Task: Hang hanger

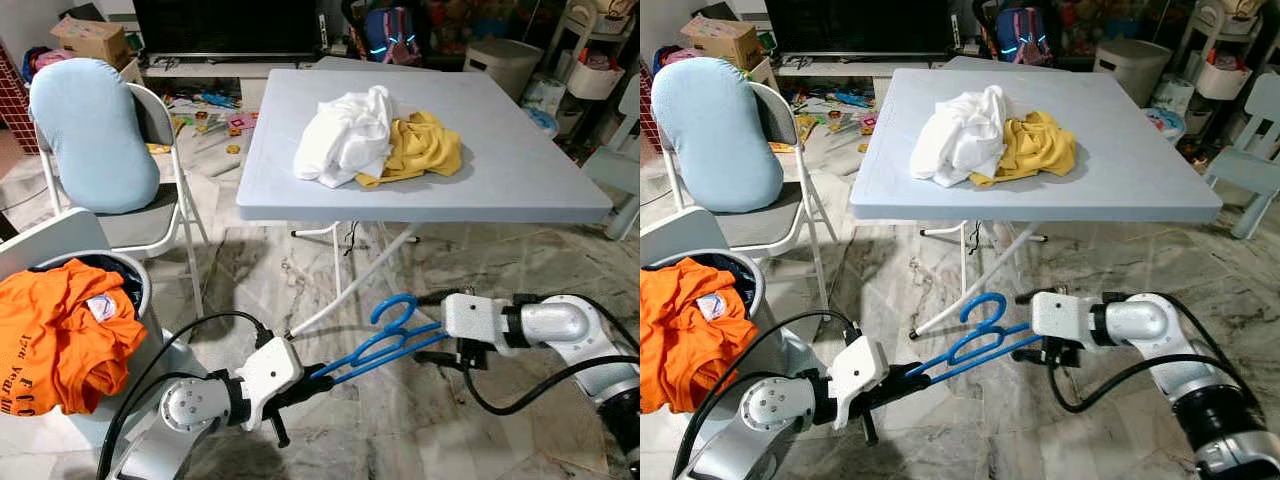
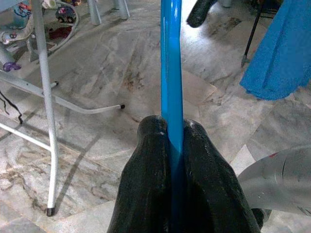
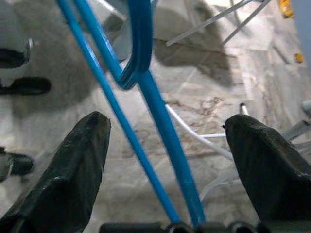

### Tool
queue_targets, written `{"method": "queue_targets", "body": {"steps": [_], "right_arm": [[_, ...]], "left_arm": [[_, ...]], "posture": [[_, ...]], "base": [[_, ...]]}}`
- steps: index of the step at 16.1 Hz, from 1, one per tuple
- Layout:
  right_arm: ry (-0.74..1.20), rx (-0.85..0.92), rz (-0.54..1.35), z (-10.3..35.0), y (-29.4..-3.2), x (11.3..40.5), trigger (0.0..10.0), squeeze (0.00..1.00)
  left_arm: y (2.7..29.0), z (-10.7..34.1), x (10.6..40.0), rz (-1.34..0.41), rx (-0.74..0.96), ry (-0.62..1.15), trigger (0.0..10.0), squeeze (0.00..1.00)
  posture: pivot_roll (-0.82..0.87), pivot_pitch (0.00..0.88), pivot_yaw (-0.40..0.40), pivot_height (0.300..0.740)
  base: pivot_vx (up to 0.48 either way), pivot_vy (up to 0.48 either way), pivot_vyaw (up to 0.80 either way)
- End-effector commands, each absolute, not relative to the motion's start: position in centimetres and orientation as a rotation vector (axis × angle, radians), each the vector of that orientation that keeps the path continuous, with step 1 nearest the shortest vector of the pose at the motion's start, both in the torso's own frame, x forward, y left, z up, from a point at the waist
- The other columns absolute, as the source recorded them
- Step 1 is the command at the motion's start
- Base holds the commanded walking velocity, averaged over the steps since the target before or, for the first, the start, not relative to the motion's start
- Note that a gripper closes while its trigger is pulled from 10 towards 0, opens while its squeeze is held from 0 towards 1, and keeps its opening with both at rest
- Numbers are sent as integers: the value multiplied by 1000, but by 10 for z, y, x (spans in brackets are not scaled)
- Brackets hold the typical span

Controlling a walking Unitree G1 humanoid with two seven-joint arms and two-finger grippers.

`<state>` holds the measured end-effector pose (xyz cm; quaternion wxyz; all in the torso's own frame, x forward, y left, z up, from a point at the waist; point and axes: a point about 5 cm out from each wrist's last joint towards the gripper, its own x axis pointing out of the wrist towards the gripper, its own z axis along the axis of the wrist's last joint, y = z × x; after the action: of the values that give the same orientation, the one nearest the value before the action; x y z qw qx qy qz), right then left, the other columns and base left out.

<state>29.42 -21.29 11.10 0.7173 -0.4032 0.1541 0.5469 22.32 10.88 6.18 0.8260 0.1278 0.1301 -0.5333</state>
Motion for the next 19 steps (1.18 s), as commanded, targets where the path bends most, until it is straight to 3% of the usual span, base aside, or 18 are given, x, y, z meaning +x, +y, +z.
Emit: {"method": "queue_targets", "body": {"steps": [1, 8, 17, 18, 19], "right_arm": [[380, -927, 1241, 114, -217, 296, 0, 0], [348, -1034, 1260, 119, -200, 316, 0, 0], [449, -1169, 1289, 124, -216, 326, 0, 0], [445, -1193, 1272, 125, -216, 328, 1529, 0], [435, -1206, 1244, 127, -216, 332, 10000, 0]], "left_arm": [[108, 64, 223, -1147, 288, 264, 10000, 0], [103, 68, 223, -1175, 292, 256, 10000, 0], [100, 67, 221, -1186, 289, 260, 10000, 0], [99, 67, 220, -1186, 289, 261, 10000, 0], [99, 67, 220, -1186, 290, 262, 10000, 0]], "posture": [[52, 23, -21, 740], [52, 21, -27, 740], [54, 21, -32, 740], [54, 21, -32, 740], [56, 21, -33, 740]], "base": [[0, 0, 0], [0, 0, 0], [0, 0, 0], [0, 0, 0], [0, 0, 0]]}}
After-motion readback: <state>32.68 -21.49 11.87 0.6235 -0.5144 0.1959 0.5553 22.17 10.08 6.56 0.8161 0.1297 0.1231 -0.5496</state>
